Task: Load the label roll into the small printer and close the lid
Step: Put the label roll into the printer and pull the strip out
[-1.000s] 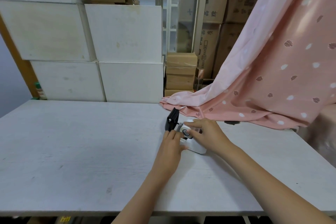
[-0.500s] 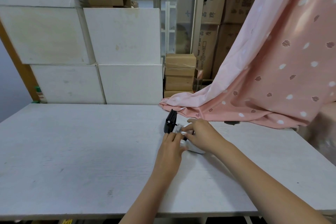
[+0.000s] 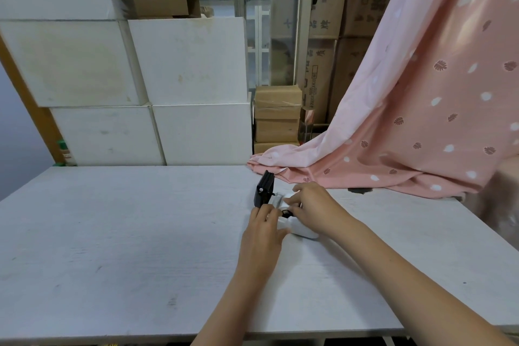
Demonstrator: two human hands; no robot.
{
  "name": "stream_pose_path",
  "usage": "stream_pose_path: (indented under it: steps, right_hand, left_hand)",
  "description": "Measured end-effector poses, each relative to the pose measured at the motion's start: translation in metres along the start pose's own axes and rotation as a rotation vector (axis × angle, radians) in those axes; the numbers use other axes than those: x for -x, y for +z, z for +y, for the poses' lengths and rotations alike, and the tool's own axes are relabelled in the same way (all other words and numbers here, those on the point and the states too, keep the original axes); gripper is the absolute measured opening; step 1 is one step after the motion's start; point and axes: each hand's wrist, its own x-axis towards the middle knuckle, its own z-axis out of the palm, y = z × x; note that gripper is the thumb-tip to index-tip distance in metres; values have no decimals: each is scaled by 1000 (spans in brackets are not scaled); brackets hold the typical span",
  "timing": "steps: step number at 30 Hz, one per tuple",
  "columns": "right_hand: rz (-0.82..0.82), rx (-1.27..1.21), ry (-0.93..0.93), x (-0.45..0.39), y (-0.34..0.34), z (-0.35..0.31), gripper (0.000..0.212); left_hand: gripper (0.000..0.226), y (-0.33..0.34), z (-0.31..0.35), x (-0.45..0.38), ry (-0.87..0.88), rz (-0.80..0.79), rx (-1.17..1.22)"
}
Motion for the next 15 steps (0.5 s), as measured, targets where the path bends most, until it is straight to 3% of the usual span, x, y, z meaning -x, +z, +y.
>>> stream_pose_path:
  steps: [10, 15]
  right_hand:
    - [-24, -107, 67, 1, -12, -5, 30]
    - [-15, -228, 131, 2, -16, -7, 30]
  left_hand:
    - [59, -3, 3, -1, -2, -74, 47]
    - [57, -3, 2, 0, 80, -64, -13]
